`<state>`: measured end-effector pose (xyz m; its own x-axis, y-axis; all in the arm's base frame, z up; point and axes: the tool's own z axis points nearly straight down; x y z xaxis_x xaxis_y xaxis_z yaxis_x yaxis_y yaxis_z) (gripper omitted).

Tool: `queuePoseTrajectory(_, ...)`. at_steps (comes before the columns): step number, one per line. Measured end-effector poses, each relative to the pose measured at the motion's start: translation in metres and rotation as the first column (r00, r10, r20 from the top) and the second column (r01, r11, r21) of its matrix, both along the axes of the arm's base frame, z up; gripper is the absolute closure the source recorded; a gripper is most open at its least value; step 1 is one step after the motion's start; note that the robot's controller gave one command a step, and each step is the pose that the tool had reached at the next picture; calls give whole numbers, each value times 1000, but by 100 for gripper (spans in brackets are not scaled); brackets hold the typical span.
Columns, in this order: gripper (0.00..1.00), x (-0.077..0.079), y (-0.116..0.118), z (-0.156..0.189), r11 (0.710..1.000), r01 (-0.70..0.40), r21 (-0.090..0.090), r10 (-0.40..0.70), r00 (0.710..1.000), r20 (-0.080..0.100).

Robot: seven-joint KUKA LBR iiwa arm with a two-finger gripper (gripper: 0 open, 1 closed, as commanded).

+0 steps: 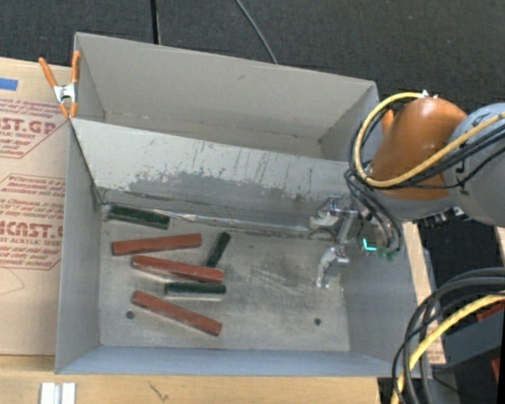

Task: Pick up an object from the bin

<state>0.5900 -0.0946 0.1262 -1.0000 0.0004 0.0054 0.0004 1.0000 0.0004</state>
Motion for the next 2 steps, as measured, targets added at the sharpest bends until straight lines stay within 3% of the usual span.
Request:
queuePoseTrajectory(1, 0, 2, 0, 4, 1000, -1, -1, 1, 1000, 7)
queuePoseTrajectory(2, 0, -15, 58, 7, 1000, -14, -1, 14, 1000, 7)
